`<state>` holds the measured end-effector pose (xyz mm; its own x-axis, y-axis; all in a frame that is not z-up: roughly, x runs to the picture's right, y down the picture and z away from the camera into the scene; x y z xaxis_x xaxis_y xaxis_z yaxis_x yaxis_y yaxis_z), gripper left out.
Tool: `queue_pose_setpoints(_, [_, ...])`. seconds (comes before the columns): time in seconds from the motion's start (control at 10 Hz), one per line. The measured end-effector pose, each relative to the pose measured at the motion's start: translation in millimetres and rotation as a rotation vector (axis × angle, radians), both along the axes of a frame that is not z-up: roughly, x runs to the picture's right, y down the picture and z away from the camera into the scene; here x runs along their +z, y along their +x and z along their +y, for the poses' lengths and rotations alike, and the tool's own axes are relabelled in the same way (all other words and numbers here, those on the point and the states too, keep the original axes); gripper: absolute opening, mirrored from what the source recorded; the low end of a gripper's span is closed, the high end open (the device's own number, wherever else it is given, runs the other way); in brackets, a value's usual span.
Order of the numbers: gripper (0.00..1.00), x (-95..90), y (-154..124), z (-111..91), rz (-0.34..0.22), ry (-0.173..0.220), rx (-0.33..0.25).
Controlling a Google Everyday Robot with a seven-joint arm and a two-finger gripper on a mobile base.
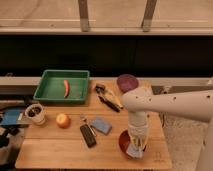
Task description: Wipe red bowl with towel
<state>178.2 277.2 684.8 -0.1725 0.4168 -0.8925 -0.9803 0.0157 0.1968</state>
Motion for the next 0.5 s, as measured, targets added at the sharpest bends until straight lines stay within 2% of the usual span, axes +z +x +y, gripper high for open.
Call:
queue_pose_setpoints(0.3, [0.00, 21.9, 21.9, -21.0, 0.058, -0.010, 0.020])
queue_pose_setpoints(0.5, [0.00, 33.9, 12.4, -37.2, 0.057, -0.004, 0.003])
